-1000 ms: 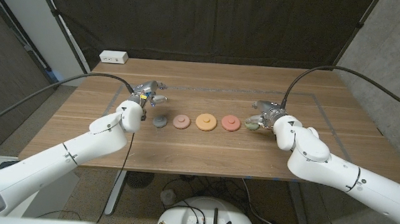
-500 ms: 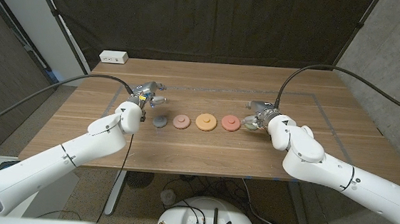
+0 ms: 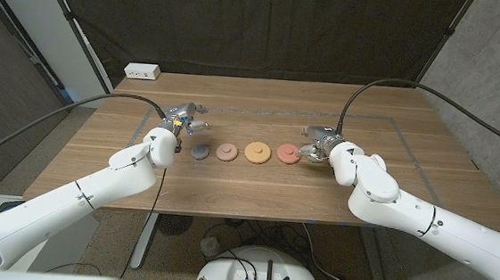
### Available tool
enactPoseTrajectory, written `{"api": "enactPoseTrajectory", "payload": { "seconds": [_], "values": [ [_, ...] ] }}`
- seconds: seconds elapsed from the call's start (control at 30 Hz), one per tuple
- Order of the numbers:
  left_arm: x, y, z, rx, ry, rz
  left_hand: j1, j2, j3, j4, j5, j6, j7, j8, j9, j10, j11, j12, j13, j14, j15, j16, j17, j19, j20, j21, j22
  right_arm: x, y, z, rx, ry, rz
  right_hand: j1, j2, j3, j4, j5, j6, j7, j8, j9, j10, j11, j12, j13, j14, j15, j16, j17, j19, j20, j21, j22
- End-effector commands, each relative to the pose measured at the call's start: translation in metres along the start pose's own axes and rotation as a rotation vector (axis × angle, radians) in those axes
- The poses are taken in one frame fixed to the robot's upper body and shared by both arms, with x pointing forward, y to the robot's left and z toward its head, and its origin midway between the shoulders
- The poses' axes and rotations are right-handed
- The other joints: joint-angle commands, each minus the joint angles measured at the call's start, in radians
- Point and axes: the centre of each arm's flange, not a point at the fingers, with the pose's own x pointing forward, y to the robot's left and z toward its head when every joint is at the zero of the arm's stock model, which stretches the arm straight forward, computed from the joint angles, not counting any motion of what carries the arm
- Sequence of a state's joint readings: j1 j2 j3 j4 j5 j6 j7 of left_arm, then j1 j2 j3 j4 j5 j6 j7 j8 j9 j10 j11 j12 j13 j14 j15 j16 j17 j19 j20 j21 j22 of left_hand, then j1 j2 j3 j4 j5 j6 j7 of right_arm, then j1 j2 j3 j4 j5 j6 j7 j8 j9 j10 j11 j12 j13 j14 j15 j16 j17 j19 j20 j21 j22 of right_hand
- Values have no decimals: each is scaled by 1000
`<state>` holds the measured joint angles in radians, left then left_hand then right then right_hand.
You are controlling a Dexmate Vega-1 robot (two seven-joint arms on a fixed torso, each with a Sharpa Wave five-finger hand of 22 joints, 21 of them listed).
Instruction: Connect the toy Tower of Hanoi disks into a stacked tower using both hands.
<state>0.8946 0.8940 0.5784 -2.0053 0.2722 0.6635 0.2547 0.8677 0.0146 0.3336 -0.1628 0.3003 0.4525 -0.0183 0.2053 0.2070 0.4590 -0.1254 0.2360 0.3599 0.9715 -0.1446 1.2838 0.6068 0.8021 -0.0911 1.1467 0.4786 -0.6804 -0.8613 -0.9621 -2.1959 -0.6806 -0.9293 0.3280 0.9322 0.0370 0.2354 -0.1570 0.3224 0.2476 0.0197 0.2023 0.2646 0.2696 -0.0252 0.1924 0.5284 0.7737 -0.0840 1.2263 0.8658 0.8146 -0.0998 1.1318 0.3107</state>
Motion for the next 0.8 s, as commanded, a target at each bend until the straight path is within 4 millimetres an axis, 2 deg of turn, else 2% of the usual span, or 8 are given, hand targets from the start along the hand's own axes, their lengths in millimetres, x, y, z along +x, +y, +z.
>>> {"api": "enactPoseTrajectory", "payload": {
  "seconds": [0.03, 0.2, 0.8],
  "values": [
    [-1, 0, -2, -3, 3, 3, -1, 8, -2, 1, 4, 5, -4, -1, 5, 8, 0, -2, 4, -2, -75, 11, 3, -6, -100, 7, 0, 4, 0, 13, -32, -20, 18, 1, -5, -3, 1, 6, -3, 0, 2, 1, -3, -1, 4, 0, -7, -135, 6, -2, -5, -74, 8, 0],
    [-1, 0, -2, -4, 2, 1, -2, 9, -3, 1, 5, 6, -4, 0, 5, 9, -3, -3, 5, -5, -75, 10, -1, -6, -101, 11, -3, 7, 1, 18, -47, -21, 29, 0, -6, -4, 2, 6, -9, 9, 1, 1, -6, -2, 3, -1, -10, -134, 7, -4, -8, -75, 10, -2],
    [-2, 0, -5, 0, 5, -5, -2, 13, -5, 1, 6, 11, -4, 0, 5, 15, -1, -3, 11, -6, -75, 17, -4, -12, -101, 27, -14, 16, 3, 30, -88, -31, 69, -7, -10, -12, 4, 4, -26, 14, 0, -3, -26, 11, 0, -3, -20, -134, 12, -11, -19, -72, 22, -15]
  ]
}}
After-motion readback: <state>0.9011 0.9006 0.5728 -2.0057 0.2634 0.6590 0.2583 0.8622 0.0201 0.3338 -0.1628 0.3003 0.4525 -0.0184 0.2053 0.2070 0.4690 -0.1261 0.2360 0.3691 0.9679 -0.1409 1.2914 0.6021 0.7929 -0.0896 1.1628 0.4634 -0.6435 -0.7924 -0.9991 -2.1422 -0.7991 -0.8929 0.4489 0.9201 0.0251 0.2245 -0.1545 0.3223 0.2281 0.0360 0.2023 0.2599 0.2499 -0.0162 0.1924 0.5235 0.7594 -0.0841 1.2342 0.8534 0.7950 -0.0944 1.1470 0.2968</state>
